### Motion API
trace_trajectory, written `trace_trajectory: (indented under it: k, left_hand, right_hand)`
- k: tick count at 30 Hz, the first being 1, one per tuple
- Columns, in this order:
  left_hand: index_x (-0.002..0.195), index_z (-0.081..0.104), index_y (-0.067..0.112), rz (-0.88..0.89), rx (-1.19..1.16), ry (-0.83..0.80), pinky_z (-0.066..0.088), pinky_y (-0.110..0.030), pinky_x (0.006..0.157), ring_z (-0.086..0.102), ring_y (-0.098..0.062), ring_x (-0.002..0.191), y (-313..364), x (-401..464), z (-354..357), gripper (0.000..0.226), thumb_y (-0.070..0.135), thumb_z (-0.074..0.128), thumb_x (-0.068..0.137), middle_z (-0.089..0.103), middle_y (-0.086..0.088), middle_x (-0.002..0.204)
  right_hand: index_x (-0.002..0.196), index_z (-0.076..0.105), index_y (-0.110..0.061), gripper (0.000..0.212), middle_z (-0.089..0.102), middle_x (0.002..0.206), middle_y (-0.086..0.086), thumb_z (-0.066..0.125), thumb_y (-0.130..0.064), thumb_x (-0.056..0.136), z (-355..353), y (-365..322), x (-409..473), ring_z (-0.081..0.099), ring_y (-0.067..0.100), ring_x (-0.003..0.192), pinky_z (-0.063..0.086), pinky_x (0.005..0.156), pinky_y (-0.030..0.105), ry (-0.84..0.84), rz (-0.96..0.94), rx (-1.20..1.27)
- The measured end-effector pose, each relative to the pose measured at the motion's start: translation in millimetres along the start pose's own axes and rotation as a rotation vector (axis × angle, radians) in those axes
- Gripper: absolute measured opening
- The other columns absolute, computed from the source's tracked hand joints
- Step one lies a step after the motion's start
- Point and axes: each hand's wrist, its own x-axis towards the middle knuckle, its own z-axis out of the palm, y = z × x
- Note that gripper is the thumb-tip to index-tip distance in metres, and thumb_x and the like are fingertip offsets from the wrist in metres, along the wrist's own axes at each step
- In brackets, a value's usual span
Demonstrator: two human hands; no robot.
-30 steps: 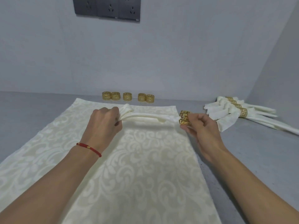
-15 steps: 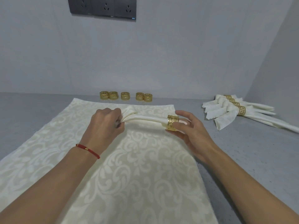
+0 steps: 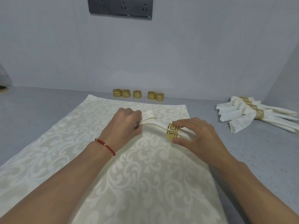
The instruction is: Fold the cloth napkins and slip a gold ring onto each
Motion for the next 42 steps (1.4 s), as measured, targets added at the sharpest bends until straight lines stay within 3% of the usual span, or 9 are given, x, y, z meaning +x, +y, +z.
trace_trajectory:
  k: [3, 8, 11, 14, 21, 27, 33, 39, 42]
  left_hand:
    - [0.057, 0.046, 0.01, 0.065, 0.02, -0.029, 0.008, -0.011, 0.049, 0.041, -0.023, 0.041, 10.2, 1.0, 0.7, 0.041, -0.002, 0.085, 0.048, 0.045, -0.003, 0.048]
    - [0.057, 0.046, 0.009, 0.128, -0.021, -0.008, 0.008, -0.013, 0.05, 0.043, -0.026, 0.042, 30.8, -0.6, 4.6, 0.04, -0.004, 0.083, 0.05, 0.044, -0.005, 0.048]
    - [0.057, 0.045, 0.009, 0.134, -0.014, 0.056, 0.004, -0.018, 0.053, 0.042, -0.026, 0.045, 36.9, 1.0, 3.4, 0.041, -0.007, 0.083, 0.05, 0.044, -0.005, 0.049]
    - [0.056, 0.045, 0.008, 0.124, 0.002, 0.118, 0.008, -0.024, 0.055, 0.043, -0.026, 0.045, 39.8, 3.4, -1.8, 0.041, -0.009, 0.082, 0.049, 0.044, -0.005, 0.049]
    - [0.058, 0.045, 0.007, 0.125, -0.025, 0.143, 0.013, -0.02, 0.062, 0.044, -0.027, 0.048, 37.6, 0.9, -2.3, 0.04, -0.01, 0.082, 0.052, 0.044, -0.006, 0.051]
    - [0.064, 0.046, 0.007, 0.208, -0.016, 0.168, 0.014, -0.019, 0.065, 0.04, -0.023, 0.064, 37.0, -0.5, -2.6, 0.034, -0.012, 0.075, 0.061, 0.046, -0.005, 0.058]
    - [0.071, 0.04, 0.014, 0.357, -0.002, 0.203, 0.036, -0.027, 0.067, 0.037, -0.021, 0.066, 36.6, -1.2, 2.2, 0.038, -0.012, 0.066, 0.072, 0.04, -0.003, 0.064]
    - [0.072, 0.048, 0.009, 0.436, 0.083, 0.206, 0.045, -0.041, 0.066, 0.037, -0.024, 0.064, 38.0, -0.7, 5.6, 0.029, -0.016, 0.063, 0.075, 0.041, -0.006, 0.066]
    - [0.072, 0.052, 0.006, 0.455, 0.079, 0.179, 0.046, -0.041, 0.067, 0.04, -0.025, 0.064, 37.3, -2.2, 7.5, 0.027, -0.016, 0.066, 0.073, 0.047, -0.007, 0.067]
  right_hand:
    - [0.101, 0.077, -0.012, 0.032, 0.076, 0.087, 0.001, 0.092, -0.024, 0.074, 8.4, -11.0, 0.1, 0.051, 0.017, 0.09, 0.039, 0.078, 0.021, 0.038, -0.133, -0.096]
    - [0.119, 0.074, -0.024, 0.038, 0.076, 0.102, -0.003, 0.084, -0.035, 0.083, 18.3, -24.1, 0.6, 0.065, 0.022, 0.097, 0.049, 0.087, 0.038, 0.073, 0.049, -0.024]
    - [0.128, 0.065, -0.032, 0.05, 0.071, 0.113, -0.016, 0.083, -0.04, 0.082, 18.1, -24.5, 1.5, 0.066, 0.006, 0.102, 0.052, 0.093, 0.031, 0.088, 0.132, 0.109]
    - [0.109, 0.055, -0.036, 0.042, 0.063, 0.103, -0.022, 0.084, -0.044, 0.08, 16.9, -22.4, 5.4, 0.062, 0.001, 0.083, 0.05, 0.074, 0.023, 0.138, 0.289, 0.223]
    - [0.093, 0.072, -0.035, 0.01, 0.071, 0.08, -0.021, 0.078, -0.027, 0.088, 16.0, -23.7, 6.5, 0.064, 0.001, 0.071, 0.045, 0.061, 0.015, 0.113, 0.249, 0.368]
    - [0.098, 0.08, -0.019, 0.019, 0.063, 0.06, -0.024, 0.064, -0.009, 0.098, 4.9, -22.7, 7.8, 0.057, -0.004, 0.054, 0.039, 0.055, 0.006, 0.085, 0.356, 0.687]
    - [0.099, 0.081, -0.009, 0.017, 0.049, 0.046, -0.024, 0.073, -0.023, 0.093, -3.2, -21.6, 6.8, 0.047, -0.001, 0.042, 0.035, 0.044, 0.007, -0.009, 0.497, 0.785]
    - [0.104, 0.066, 0.014, 0.067, 0.017, 0.074, 0.009, 0.085, -0.043, 0.075, -0.1, -18.1, 5.9, 0.014, 0.016, 0.056, 0.022, 0.045, 0.019, -0.038, 0.567, 0.771]
    - [0.09, 0.081, -0.005, 0.043, 0.021, 0.061, -0.003, 0.084, -0.044, 0.073, -1.3, -22.6, 3.9, 0.014, 0.014, 0.054, 0.02, 0.046, 0.023, -0.05, 0.595, 0.782]
